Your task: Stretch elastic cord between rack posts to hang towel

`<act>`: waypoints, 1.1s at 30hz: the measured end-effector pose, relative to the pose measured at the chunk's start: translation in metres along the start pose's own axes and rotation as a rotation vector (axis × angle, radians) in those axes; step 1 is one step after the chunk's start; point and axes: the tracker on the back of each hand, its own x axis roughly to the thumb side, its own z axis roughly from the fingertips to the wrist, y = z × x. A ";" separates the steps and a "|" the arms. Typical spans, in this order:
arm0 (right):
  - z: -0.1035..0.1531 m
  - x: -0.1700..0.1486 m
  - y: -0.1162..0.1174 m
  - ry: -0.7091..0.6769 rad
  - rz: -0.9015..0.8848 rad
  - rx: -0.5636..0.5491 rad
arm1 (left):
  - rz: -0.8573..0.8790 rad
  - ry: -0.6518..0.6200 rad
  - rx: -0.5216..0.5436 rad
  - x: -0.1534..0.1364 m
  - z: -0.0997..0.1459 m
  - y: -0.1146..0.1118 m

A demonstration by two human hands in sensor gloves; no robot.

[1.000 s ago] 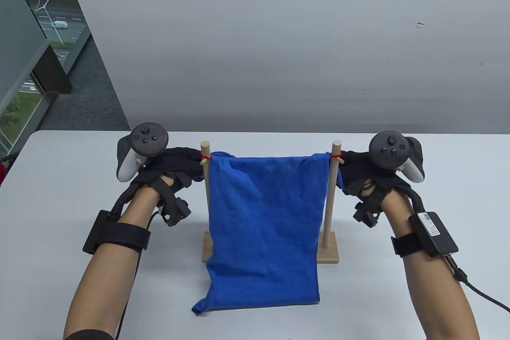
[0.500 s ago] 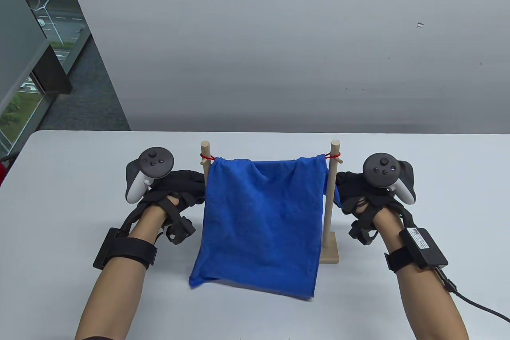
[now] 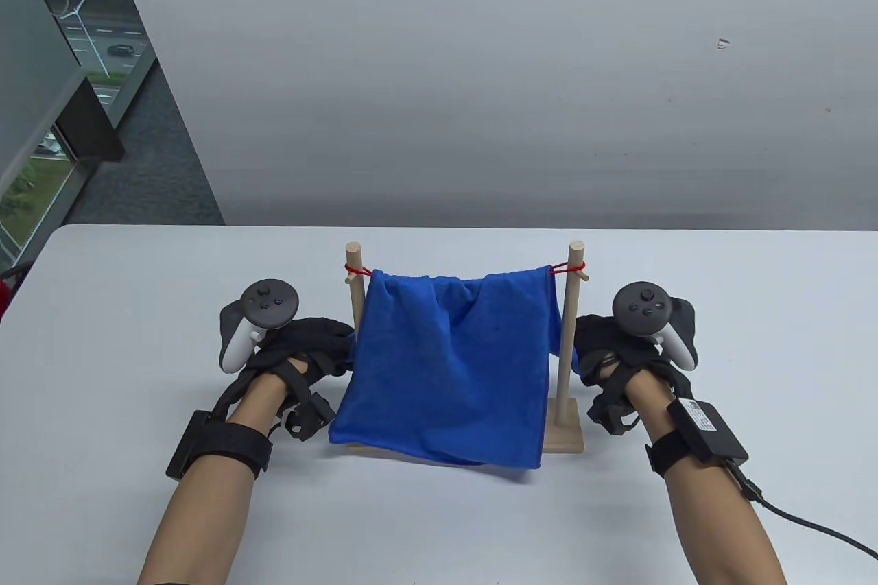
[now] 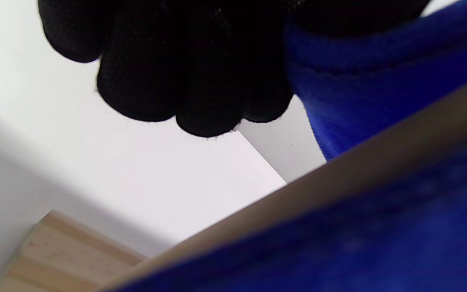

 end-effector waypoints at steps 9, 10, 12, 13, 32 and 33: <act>-0.005 -0.018 0.021 0.080 0.029 0.035 | 0.001 0.057 -0.009 -0.019 -0.002 -0.020; -0.005 -0.019 0.023 0.086 0.031 0.034 | 0.003 0.062 -0.010 -0.021 -0.002 -0.022; -0.005 -0.022 0.026 0.101 0.041 0.038 | -0.004 0.076 -0.013 -0.024 -0.003 -0.026; -0.006 -0.023 0.028 0.106 0.045 0.043 | -0.007 0.083 -0.014 -0.026 -0.004 -0.028; 0.002 -0.030 0.025 0.048 -0.113 0.048 | 0.289 0.059 -0.062 -0.035 0.009 -0.025; 0.005 -0.030 0.021 0.041 -0.131 0.016 | 0.298 0.045 -0.025 -0.035 0.013 -0.022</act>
